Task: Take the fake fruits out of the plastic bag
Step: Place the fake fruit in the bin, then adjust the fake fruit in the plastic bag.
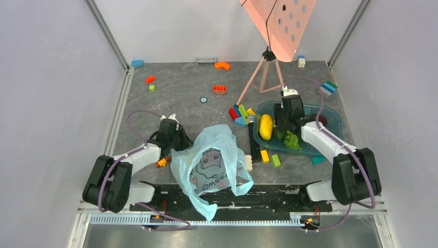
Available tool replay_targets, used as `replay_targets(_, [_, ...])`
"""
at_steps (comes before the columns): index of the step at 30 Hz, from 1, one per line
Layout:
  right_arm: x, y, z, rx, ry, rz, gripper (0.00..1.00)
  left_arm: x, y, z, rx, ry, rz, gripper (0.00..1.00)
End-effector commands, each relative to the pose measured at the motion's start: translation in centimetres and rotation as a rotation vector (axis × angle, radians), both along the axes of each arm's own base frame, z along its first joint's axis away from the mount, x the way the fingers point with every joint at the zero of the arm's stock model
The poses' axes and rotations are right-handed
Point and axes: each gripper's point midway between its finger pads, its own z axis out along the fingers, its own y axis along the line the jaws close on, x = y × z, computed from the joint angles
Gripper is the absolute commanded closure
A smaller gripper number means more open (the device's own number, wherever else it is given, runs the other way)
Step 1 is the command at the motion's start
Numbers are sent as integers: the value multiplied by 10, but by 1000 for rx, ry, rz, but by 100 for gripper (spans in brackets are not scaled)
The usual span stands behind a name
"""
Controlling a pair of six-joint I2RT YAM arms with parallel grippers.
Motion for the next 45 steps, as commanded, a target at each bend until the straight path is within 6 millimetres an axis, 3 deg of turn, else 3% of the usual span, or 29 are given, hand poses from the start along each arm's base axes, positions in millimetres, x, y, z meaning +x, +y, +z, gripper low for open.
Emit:
replay_targets(1, [13, 0, 8, -6, -47, 9, 56, 8, -5, 8, -30, -37, -4, 98])
replay_targets(11, [14, 1, 16, -7, -63, 21, 23, 9, -5, 8, -33, -34, 4, 98])
replay_targets(20, [-5, 9, 61, 72, -177, 69, 20, 26, -13, 18, -76, -49, 31, 98])
replay_targets(27, [-34, 56, 95, 208, -294, 191, 22, 39, -20, 24, -105, -61, 36, 98])
replay_targets(34, [-64, 138, 162, 295, -386, 375, 24, 34, -16, 20, -96, -56, 49, 98])
replay_targets(40, [-117, 201, 215, 409, -452, 531, 32, 28, -12, 13, -88, -42, 55, 98])
replay_targets(45, [-173, 250, 236, 504, -442, 686, 46, 23, -11, 8, -90, -35, 60, 98])
